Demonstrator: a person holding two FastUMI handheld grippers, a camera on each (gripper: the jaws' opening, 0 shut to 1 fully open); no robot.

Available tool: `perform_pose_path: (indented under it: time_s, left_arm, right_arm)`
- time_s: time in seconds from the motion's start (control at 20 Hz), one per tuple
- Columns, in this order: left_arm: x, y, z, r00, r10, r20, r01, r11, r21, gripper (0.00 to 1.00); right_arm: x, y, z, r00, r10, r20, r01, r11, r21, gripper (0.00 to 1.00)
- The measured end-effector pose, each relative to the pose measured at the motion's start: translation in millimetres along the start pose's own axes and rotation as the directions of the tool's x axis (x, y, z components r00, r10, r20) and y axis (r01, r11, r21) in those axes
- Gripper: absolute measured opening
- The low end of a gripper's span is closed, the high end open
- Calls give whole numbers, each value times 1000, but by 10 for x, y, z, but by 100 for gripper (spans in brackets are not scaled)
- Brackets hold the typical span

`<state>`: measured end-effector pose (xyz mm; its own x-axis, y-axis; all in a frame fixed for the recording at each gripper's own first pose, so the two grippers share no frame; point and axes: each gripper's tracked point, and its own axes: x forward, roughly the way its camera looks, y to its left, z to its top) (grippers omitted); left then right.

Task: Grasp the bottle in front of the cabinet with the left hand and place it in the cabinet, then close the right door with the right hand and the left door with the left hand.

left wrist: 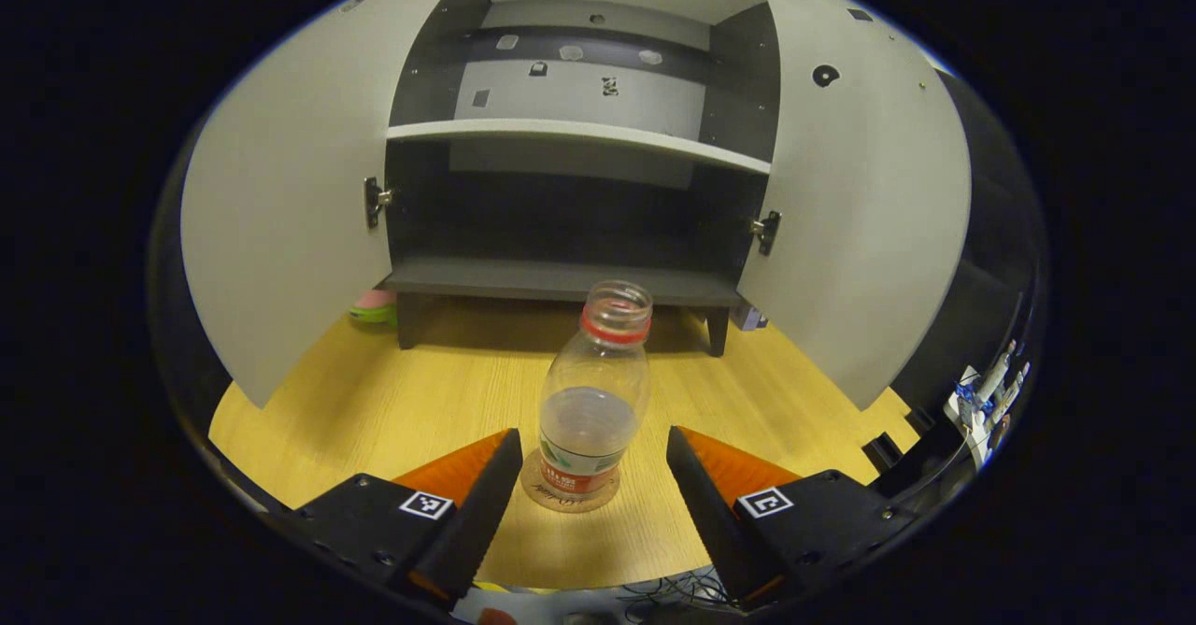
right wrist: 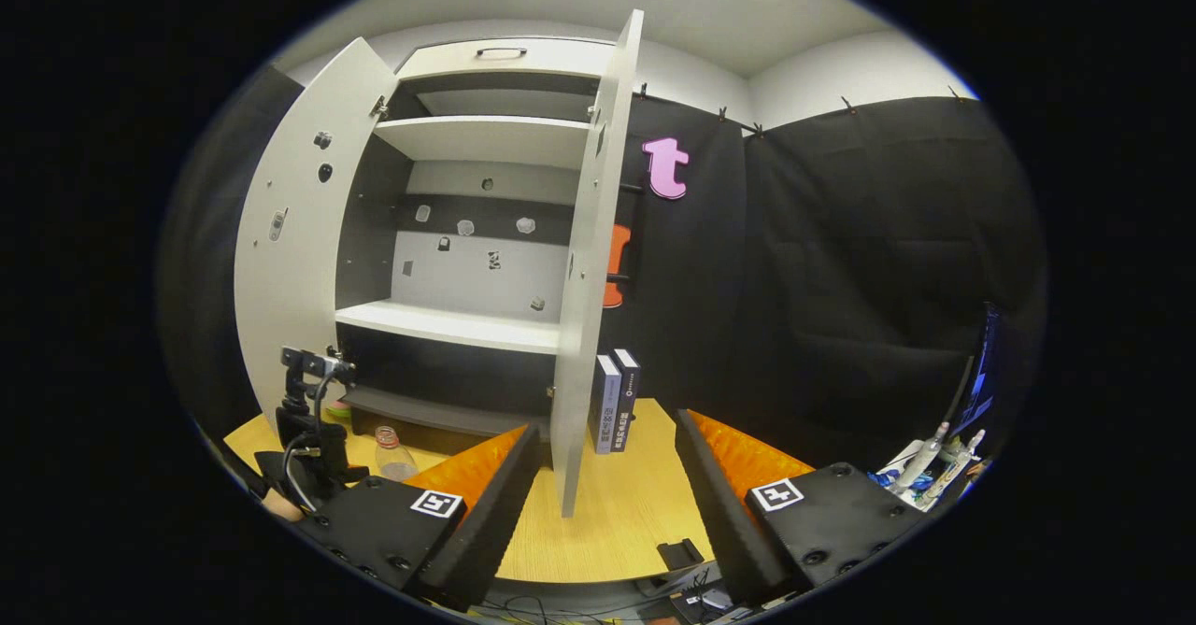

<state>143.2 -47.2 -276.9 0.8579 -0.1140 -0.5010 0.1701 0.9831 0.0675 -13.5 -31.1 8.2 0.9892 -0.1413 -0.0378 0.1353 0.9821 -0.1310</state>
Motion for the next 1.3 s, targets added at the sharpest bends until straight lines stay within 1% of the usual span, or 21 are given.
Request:
perform_pose_path:
  time_s: [0.05,0.15,0.2,0.25,0.3,0.35,0.4,0.45,0.55,0.7,0.8,1.0,1.2,1.3]
  left_arm:
    - [52,12,-44,1000,5,-7,-5,1000,2,96]
    - [166,53,-88,1000,22,-12,-22,1000,19,96]
    - [213,68,-111,999,30,-17,-30,999,27,96]
    - [253,78,-131,999,35,-22,-35,999,31,96]
    - [295,85,-144,999,39,-29,-38,999,30,96]
    - [330,71,-164,999,30,-36,-29,999,25,94]
    - [348,63,-154,999,31,-41,-30,999,24,90]
    - [359,70,-141,999,31,-42,-30,999,26,76]
    - [333,48,-82,998,21,-59,-20,1000,18,75]
    - [197,-73,245,999,-11,-39,10,1000,-29,75]
    - [100,-131,570,999,-36,3,36,999,-32,75]
    - [-109,-173,1282,995,-64,74,67,997,-39,75]
    - [-261,-140,1947,991,-40,125,37,999,21,75]
    - [-295,-203,2290,985,-46,166,41,998,38,75]
  right_arm:
    - [9,-23,-14,1000,-5,-5,5,1000,-2,96]
    - [27,-69,-49,1000,-14,-19,14,1000,-4,96]
    - [46,-90,-66,999,-18,-27,18,1000,-4,89]
    - [61,-117,-88,999,-19,-34,19,1000,-3,89]
    - [90,-124,-95,999,-18,-40,18,1000,-1,96]
    - [107,-142,-109,999,-18,-45,18,1000,-1,96]
    - [123,-158,-121,999,-18,-48,18,1000,-3,96]
    - [145,-172,-127,999,-16,-49,15,1000,-5,96]
    - [209,-181,-121,999,-9,-45,8,1000,-6,96]
    - [349,-163,-152,999,12,-47,-12,1000,-1,96]
    - [438,-137,-172,998,34,-49,-33,999,6,97]
    - [587,-129,-146,997,65,-29,-65,998,-5,97]
    - [722,-208,-170,996,83,-25,-83,996,16,97]
    - [764,-288,-184,996,91,-26,-90,995,36,97]
